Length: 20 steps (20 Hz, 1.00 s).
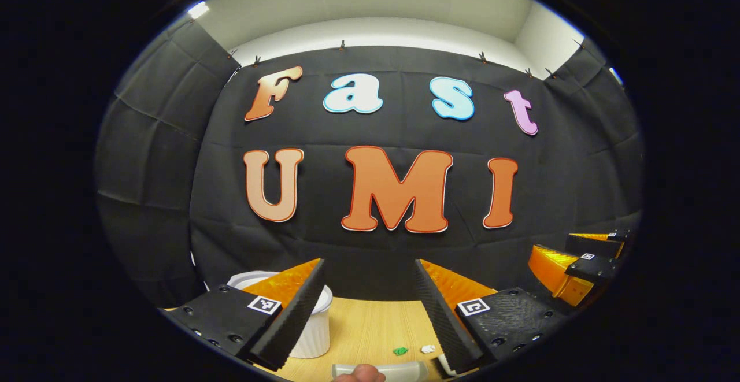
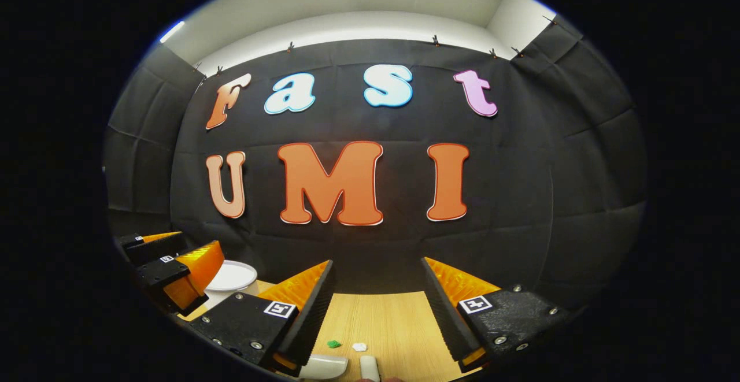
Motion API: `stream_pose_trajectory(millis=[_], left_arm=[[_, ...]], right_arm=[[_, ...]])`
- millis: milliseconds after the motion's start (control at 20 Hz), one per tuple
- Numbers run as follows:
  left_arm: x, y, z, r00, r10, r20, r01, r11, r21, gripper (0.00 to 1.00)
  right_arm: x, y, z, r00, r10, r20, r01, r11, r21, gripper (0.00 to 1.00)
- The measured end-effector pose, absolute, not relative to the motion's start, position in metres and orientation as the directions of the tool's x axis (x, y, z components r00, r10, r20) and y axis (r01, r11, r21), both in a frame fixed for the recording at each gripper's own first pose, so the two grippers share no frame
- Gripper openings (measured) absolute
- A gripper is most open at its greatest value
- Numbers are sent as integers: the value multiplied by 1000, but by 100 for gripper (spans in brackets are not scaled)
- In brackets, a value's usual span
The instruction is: Pick up the small broom and dustpan from the desktop, sweep the trash into the dustpan with the broom, and then empty the trash into the garbage bin.
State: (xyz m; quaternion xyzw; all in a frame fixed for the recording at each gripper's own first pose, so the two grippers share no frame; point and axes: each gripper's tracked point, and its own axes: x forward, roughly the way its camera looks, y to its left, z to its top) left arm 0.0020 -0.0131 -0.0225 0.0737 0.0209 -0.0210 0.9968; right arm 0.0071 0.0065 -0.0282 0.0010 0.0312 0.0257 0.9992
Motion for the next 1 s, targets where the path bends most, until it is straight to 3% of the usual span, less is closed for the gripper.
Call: stream_pose_trajectory(millis=[1000], left_arm=[[-5,-11,-17,1000,-3,-31,8,990,144,94]], right_arm=[[0,0,-36,996,50,-72,-51,999,-10,93]])
